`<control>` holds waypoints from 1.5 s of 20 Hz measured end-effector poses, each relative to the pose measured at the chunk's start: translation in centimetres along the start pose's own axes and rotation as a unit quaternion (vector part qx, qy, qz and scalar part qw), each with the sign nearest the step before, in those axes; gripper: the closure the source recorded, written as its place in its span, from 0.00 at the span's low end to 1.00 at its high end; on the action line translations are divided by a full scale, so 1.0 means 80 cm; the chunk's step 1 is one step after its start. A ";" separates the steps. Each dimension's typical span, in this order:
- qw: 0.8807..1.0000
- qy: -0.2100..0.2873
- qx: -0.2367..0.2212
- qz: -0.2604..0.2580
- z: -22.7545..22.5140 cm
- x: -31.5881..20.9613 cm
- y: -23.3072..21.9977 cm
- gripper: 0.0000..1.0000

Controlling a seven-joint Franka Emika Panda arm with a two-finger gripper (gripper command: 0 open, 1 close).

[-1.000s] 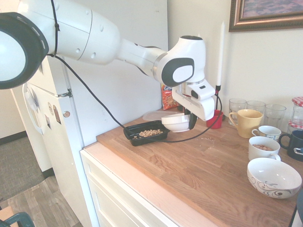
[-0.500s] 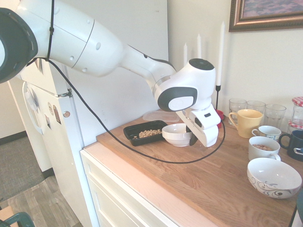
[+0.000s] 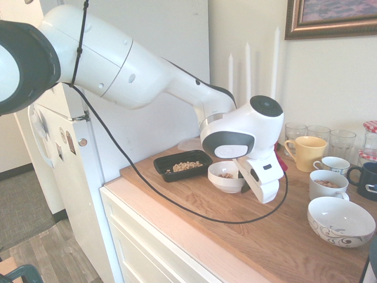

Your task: Put the cereal into the box

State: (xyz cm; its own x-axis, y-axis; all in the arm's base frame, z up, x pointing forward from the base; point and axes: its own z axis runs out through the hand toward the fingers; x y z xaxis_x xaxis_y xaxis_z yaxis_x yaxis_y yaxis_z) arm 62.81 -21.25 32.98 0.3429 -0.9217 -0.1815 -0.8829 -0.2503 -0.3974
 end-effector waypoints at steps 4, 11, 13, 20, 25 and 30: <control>1.000 -0.001 0.003 0.007 0.014 0.015 0.004 1.00; 1.000 -0.003 0.012 0.000 0.019 0.021 0.000 0.00; 1.000 -0.003 0.012 -0.001 0.019 0.022 0.000 0.00; 1.000 0.003 0.013 0.000 0.014 0.029 0.000 0.00; 1.000 0.024 -0.004 -0.018 -0.005 0.034 -0.004 0.00; 0.993 0.075 -0.072 -0.057 -0.061 0.001 -0.033 0.00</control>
State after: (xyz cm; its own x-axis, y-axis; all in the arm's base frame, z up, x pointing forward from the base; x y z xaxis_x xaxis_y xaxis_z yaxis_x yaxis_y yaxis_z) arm 63.60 -22.13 38.37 0.4007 -0.9162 -0.0036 -0.8817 -0.3845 -0.2735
